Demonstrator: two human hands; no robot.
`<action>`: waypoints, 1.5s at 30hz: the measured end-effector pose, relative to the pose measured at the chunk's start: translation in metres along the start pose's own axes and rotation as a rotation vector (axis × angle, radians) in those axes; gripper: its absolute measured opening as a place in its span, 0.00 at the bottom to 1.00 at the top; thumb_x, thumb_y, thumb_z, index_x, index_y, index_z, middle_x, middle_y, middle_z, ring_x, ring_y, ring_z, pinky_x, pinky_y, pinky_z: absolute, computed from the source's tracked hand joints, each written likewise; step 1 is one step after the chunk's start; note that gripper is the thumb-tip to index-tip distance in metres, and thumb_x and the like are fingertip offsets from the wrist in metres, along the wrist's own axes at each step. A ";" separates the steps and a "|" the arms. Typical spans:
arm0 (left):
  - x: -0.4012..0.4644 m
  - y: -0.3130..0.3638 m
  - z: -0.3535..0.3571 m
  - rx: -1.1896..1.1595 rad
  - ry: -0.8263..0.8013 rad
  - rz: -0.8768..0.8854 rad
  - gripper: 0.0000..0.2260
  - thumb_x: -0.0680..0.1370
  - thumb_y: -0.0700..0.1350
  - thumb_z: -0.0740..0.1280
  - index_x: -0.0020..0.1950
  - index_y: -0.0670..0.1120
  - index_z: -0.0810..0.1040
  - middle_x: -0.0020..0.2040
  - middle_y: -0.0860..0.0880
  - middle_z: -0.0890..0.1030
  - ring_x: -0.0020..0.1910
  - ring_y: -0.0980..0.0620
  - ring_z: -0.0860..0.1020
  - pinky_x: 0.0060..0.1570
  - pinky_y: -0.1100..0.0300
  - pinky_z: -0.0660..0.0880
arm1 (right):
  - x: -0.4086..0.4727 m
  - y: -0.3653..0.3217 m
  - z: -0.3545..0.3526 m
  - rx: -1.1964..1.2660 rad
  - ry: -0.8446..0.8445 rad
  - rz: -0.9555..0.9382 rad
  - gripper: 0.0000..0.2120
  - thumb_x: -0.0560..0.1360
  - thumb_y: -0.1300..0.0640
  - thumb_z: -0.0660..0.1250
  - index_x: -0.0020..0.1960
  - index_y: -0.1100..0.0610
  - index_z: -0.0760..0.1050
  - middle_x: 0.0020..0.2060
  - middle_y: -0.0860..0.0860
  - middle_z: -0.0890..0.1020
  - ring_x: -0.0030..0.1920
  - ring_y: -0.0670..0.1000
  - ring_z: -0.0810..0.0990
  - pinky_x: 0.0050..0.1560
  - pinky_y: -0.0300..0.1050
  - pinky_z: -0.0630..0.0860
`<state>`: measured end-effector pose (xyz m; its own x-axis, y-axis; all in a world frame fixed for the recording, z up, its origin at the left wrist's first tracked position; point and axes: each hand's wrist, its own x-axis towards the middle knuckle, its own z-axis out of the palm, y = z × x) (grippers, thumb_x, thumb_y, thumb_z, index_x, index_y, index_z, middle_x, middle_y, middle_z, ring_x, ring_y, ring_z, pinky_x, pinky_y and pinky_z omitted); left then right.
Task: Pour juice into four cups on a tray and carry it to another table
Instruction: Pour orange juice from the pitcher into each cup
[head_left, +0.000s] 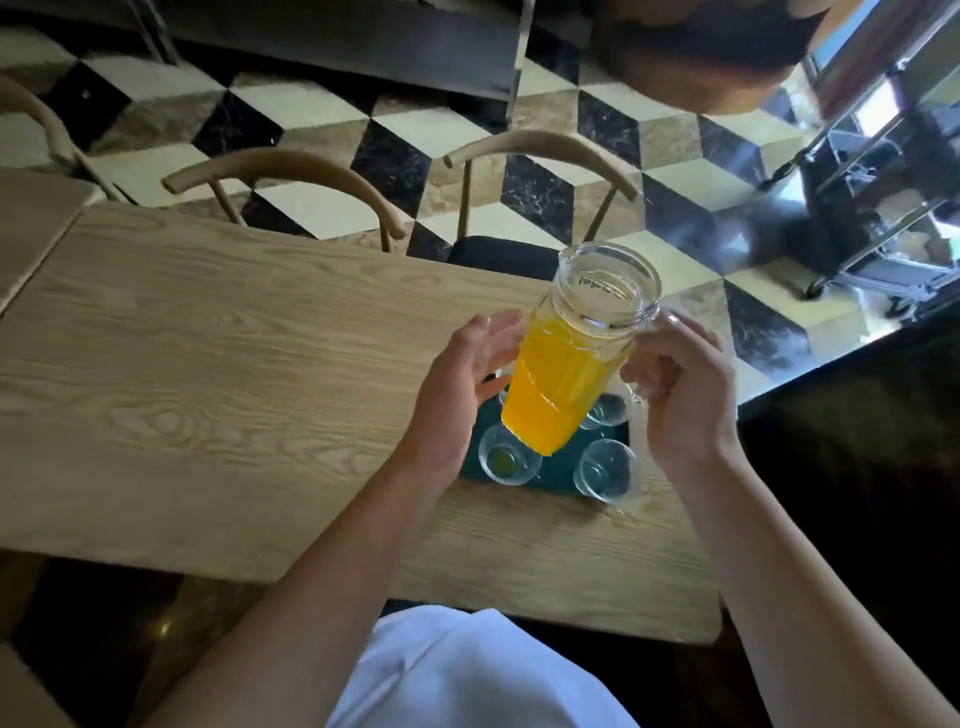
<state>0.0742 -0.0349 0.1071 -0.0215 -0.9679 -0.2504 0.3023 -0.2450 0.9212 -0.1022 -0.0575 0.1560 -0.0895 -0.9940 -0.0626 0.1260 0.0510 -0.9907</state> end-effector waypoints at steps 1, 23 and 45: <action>-0.003 -0.002 0.014 -0.024 -0.015 -0.008 0.24 0.78 0.62 0.53 0.65 0.52 0.78 0.63 0.52 0.83 0.64 0.53 0.79 0.68 0.46 0.69 | -0.005 -0.003 -0.014 0.000 0.023 -0.007 0.16 0.65 0.64 0.64 0.23 0.51 0.64 0.21 0.47 0.62 0.27 0.52 0.58 0.32 0.46 0.60; -0.048 -0.148 0.149 -0.131 -0.107 -0.572 0.35 0.81 0.69 0.43 0.70 0.49 0.76 0.65 0.45 0.82 0.67 0.45 0.77 0.72 0.41 0.65 | -0.074 0.050 -0.210 -0.263 -0.050 0.230 0.16 0.72 0.62 0.68 0.32 0.57 0.64 0.27 0.50 0.62 0.27 0.48 0.60 0.30 0.48 0.55; -0.053 -0.200 0.106 -0.158 -0.102 -0.718 0.27 0.80 0.67 0.51 0.63 0.55 0.81 0.59 0.46 0.78 0.61 0.45 0.75 0.65 0.53 0.68 | -0.076 0.090 -0.180 -0.580 -0.158 0.342 0.30 0.82 0.43 0.62 0.27 0.60 0.68 0.17 0.52 0.71 0.19 0.49 0.66 0.26 0.41 0.67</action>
<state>-0.0861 0.0593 -0.0327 -0.3514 -0.5750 -0.7388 0.3141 -0.8158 0.4855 -0.2617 0.0400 0.0503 0.0118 -0.9128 -0.4082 -0.4310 0.3637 -0.8258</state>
